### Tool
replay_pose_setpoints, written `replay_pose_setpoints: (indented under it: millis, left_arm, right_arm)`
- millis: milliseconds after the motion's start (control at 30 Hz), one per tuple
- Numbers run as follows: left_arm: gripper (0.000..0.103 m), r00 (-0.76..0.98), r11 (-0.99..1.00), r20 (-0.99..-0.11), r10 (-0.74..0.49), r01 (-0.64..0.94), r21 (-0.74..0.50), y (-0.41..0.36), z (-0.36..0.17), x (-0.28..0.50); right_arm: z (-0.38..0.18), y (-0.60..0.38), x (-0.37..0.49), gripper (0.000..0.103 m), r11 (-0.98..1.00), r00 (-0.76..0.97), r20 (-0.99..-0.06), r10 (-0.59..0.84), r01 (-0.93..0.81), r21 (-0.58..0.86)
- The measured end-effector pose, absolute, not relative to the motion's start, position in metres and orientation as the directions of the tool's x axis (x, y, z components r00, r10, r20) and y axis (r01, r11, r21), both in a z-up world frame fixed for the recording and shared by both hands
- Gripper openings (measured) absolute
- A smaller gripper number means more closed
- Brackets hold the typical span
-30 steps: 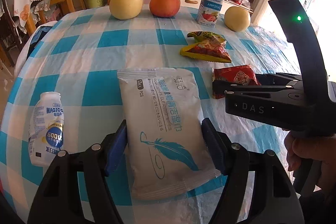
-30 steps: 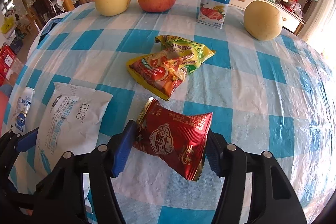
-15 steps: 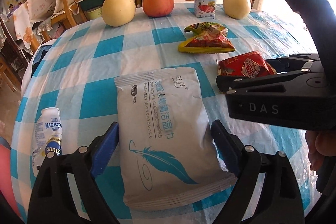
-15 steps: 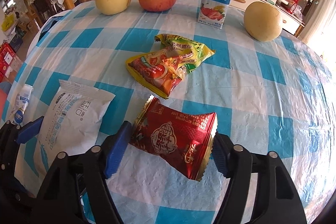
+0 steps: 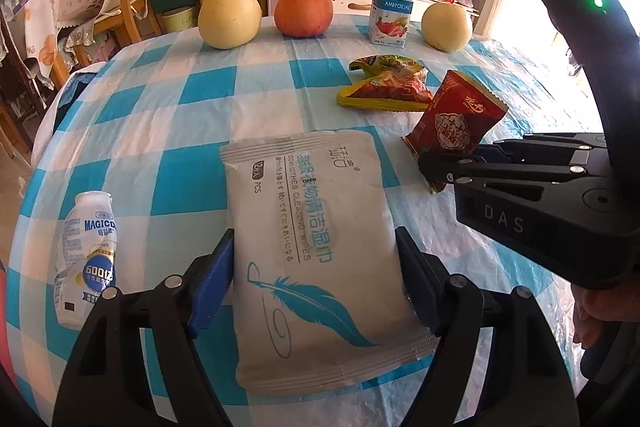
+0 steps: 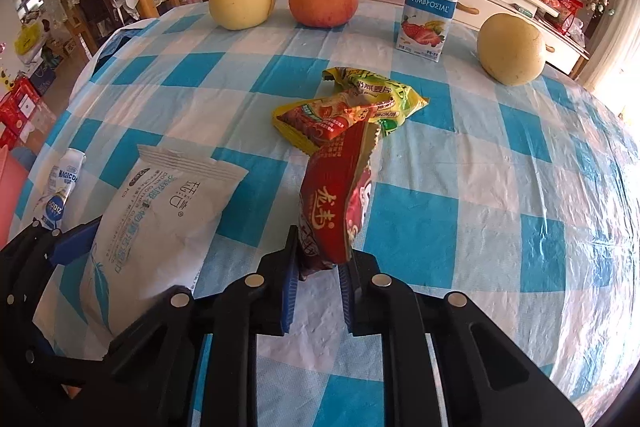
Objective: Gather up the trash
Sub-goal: 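Lift the wipes packet with the left tool while the right tool lifts the red candy packet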
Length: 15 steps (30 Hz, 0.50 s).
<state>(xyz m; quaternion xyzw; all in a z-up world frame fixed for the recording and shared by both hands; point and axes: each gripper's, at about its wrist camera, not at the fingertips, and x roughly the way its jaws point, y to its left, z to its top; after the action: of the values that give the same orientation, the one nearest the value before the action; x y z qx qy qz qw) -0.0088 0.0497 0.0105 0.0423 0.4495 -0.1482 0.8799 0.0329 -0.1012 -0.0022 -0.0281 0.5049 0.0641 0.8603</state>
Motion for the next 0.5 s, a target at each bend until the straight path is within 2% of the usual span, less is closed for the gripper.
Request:
replay_pose_setpoints:
  millis: [500]
  left_arm:
    - [0.077, 0.596, 0.947, -0.741, -0.309, 0.267, -0.181, 0.089, 0.043, -0.023]
  right_arm:
    - [0.033, -0.091, 0.002, 0.019, 0.985, 0.540, -0.828, 0.147, -0.157, 0.072]
